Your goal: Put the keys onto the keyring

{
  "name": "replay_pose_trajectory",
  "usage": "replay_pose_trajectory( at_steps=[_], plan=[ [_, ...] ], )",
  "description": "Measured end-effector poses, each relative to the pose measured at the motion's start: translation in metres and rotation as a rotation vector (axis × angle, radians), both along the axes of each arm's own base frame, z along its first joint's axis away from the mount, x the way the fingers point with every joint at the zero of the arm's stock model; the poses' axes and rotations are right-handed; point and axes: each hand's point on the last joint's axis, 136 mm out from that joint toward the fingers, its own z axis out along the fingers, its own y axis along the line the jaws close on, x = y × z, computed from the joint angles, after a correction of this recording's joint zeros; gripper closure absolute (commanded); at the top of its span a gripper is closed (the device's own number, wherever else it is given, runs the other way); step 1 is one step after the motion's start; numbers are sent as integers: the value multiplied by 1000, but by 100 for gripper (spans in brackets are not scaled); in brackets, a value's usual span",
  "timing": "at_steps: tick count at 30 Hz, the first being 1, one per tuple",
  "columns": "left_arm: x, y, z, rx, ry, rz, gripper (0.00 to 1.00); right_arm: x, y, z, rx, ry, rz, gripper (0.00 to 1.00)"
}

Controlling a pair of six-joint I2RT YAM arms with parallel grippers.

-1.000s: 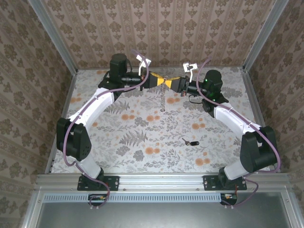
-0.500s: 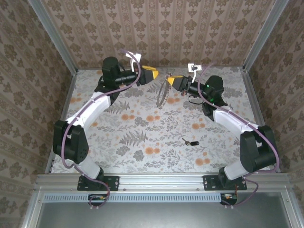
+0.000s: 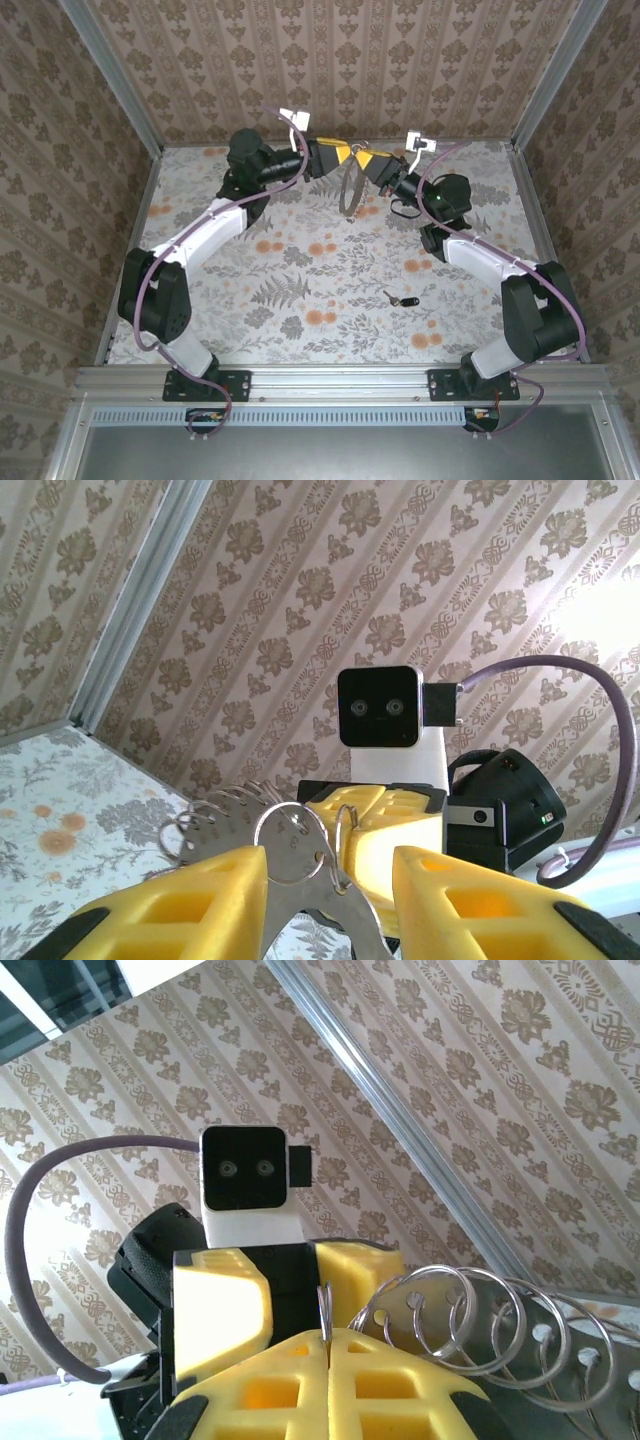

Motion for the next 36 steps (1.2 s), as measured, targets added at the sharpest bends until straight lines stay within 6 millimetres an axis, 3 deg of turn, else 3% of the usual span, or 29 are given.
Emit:
replay_pose_trajectory(
  at_steps=[11, 16, 23, 29, 36],
  plan=[
    [8, -5, -11, -4, 35, -2, 64, 1, 4, -4, 3, 13, 8, 100],
    [10, -4, -10, -10, 30, 10, 53, 3, 3, -4, 6, 14, 0, 100],
    [15, 11, -4, -17, 30, 57, 56, 11, 2, -14, -7, 65, -26, 100],
    [2, 18, 12, -27, -4, 31, 61, 15, 3, -25, -31, 103, -35, 100],
    [-9, 13, 10, -16, -3, -21, 62, 18, 4, -33, -47, 138, -34, 100]
  ],
)
